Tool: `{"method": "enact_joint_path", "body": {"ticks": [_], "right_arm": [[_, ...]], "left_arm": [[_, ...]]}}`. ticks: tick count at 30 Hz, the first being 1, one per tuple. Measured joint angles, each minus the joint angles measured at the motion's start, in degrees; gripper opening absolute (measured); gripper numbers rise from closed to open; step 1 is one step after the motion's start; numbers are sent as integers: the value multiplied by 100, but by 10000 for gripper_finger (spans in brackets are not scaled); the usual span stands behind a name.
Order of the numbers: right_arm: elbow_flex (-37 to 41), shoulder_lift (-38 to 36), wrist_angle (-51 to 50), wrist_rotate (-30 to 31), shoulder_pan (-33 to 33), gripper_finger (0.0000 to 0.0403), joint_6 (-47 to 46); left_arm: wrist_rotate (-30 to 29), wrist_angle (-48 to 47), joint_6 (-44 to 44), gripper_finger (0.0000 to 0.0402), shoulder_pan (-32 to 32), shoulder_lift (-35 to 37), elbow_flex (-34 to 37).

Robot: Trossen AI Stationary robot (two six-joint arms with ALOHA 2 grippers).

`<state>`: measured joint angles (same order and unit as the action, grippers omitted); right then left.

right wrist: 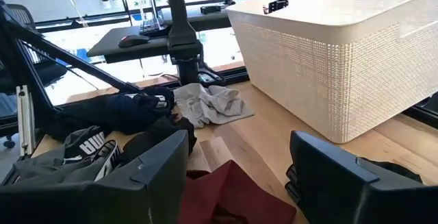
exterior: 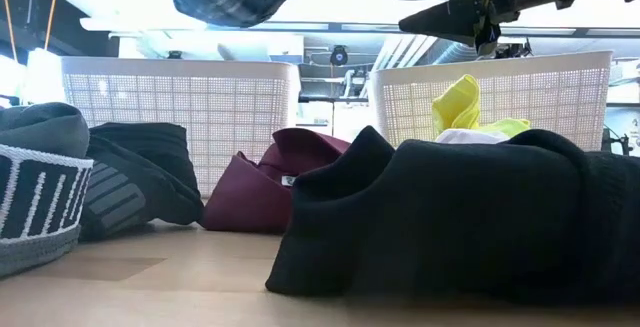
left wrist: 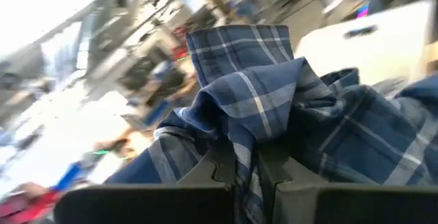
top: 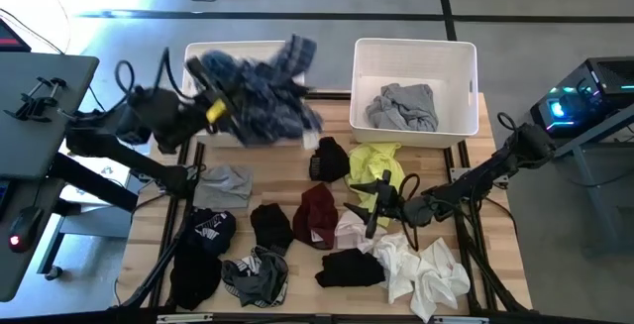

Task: Sort clothes
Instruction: Put the blue shirt into the left white bin

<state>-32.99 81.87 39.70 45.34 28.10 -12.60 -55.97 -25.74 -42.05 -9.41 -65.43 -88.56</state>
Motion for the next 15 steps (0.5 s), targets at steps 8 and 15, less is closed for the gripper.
{"method": "enact_joint_path", "body": {"ticks": [8,15], "right_arm": [[0,0,-1,-1,0,243,-1],[0,0,0,-4,0,243,-44]], "left_arm": [[462,-790,169,1,1621,123,378],[574,-734,487,1,2882,125,1625]]}}
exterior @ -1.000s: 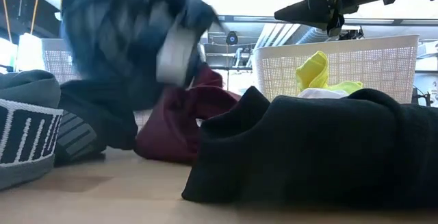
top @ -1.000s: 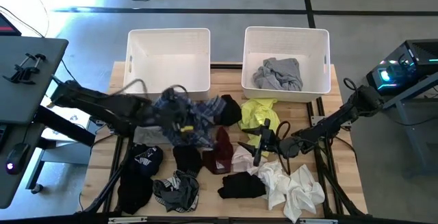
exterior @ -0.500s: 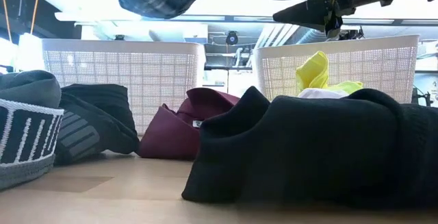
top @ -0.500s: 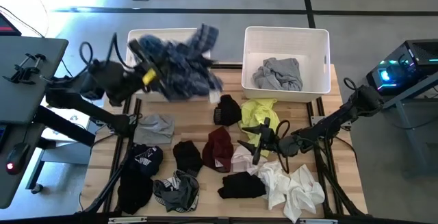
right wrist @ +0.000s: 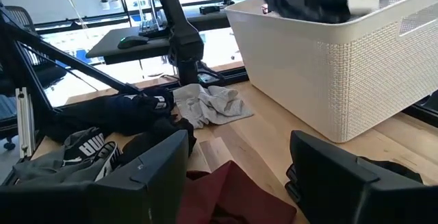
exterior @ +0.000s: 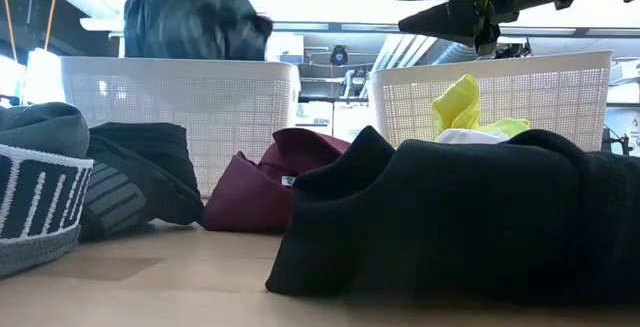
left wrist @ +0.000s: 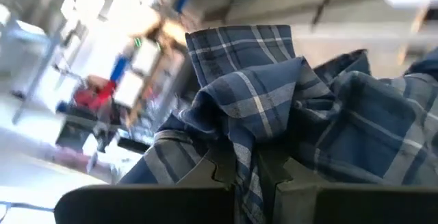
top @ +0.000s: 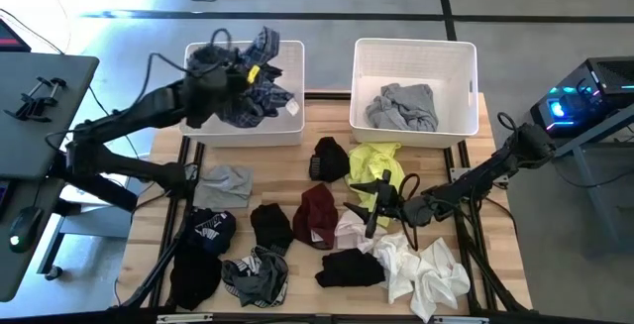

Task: Sort clothes
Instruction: Put the blue shirt into the left white bin, then put the yellow shirt into the right white bin

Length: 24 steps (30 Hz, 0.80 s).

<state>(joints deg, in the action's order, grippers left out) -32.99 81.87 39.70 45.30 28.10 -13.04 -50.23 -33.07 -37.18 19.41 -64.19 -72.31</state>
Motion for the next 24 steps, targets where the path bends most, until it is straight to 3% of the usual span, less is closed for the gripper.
{"method": "enact_joint_path", "body": {"ticks": [8,15,20,24], "right_arm": [[0,0,0,0,0,243,0],[0,0,0,-9,-55,243,-9],[0,0,0,-9,-118,243,-15],[0,0,-2,-62,-151,243,-6]], "left_arm": [[515,-26,1219,23,384,-4,1113],[1378,-609,1868,98,384,3,1101],[1356,-887,2299,152,384,7,954],[898,-1185,2637,170,324,12,688]]}}
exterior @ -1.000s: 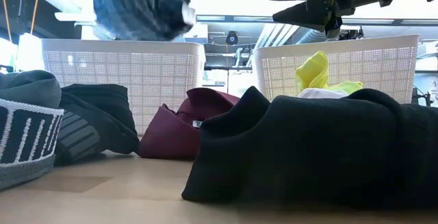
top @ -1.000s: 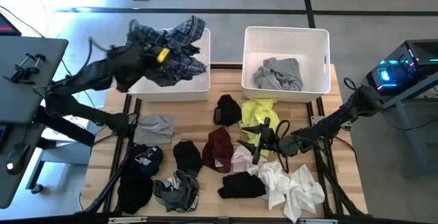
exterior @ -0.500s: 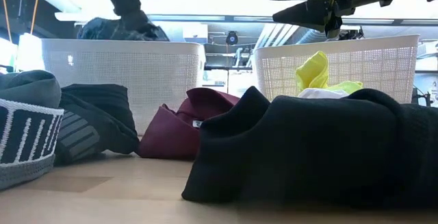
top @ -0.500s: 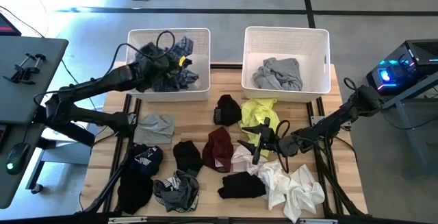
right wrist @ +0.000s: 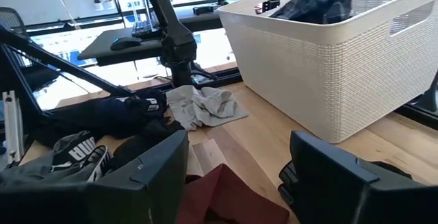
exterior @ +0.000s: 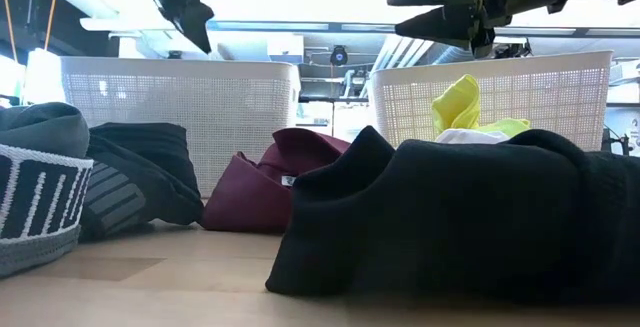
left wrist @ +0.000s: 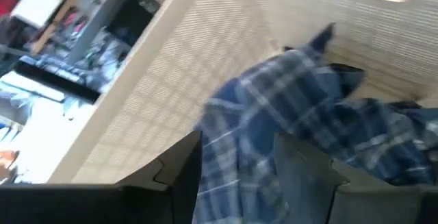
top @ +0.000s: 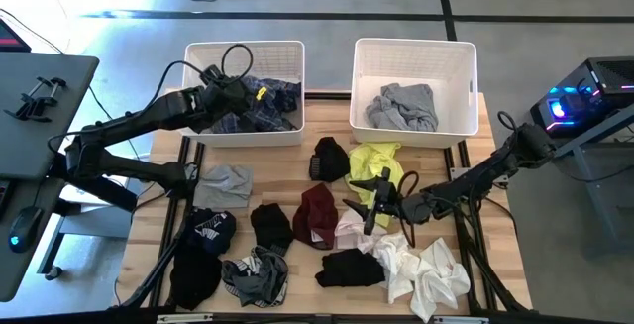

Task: Sort clothes
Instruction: Put the yellow shirt into the right white bin

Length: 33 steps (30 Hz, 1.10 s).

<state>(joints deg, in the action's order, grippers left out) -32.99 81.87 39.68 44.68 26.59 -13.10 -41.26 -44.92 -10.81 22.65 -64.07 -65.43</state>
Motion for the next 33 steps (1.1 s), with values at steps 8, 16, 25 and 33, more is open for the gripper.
{"method": "enact_joint_path", "body": {"ticks": [8,16,25,33], "right_arm": [[-2,0,-133,-26,2,243,71],[-145,-686,-815,-456,571,243,1041],[-1686,-804,-5241,-157,1041,243,-711],[-2597,-134,-8770,-721,436,243,-2440]], "left_arm": [[521,26,389,161,-733,271,-293],[1513,232,761,135,-2354,245,-293],[989,619,1087,112,-3782,-282,-286],[468,640,1270,111,-4256,-747,-286]]}}
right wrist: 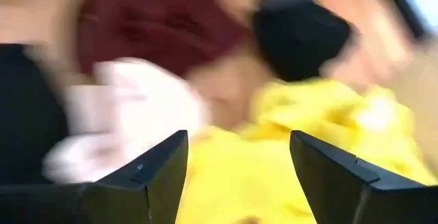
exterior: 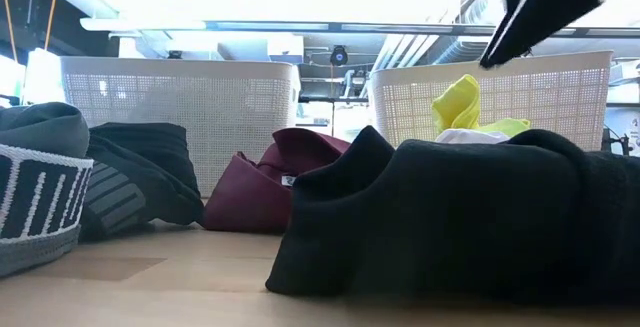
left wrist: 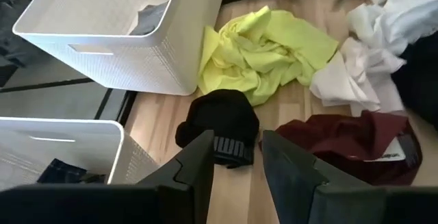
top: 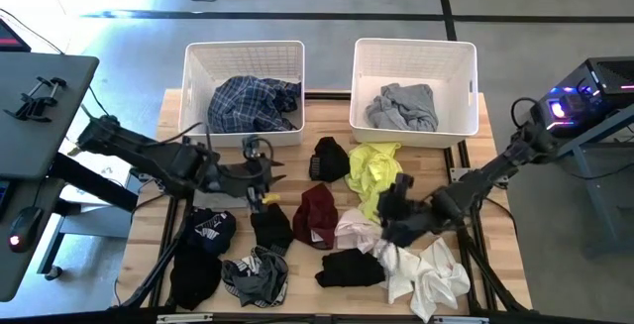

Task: Sort clothes
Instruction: Put the yellow shirt into the right white bin

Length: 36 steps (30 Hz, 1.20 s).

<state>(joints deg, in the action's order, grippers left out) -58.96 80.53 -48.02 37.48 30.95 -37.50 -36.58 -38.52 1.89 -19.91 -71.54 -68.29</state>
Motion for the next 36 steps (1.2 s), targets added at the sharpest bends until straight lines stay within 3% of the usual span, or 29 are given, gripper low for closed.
{"method": "enact_joint_path", "body": {"ticks": [2,6,14,17,22,25,27,31,36], "right_arm": [[-17,41,-207,-14,-308,243,-311],[266,73,-32,-631,-946,243,-182],[2063,67,2317,-1434,-1967,237,300],[2647,40,3146,-1393,-2042,206,141],[3053,24,3591,-1180,-1943,102,-559],[3044,44,3687,-1142,-1710,37,-467],[2861,62,3583,-1102,-1496,15,-377],[2236,7,2912,-616,-1076,26,-318],[1073,-44,2162,938,-639,18,2]], "left_arm": [[-119,-3,1,110,-16,-43,0],[-166,-11,97,110,-16,-49,0],[-120,-125,258,110,-47,-51,0],[-120,-121,254,110,-70,-49,0],[-120,-110,258,110,-75,-49,0],[-118,-109,260,110,-75,-49,0],[-118,-109,260,110,-80,-49,0],[-116,-112,255,110,-125,-49,0],[-111,-98,257,110,-210,-49,0]]}}
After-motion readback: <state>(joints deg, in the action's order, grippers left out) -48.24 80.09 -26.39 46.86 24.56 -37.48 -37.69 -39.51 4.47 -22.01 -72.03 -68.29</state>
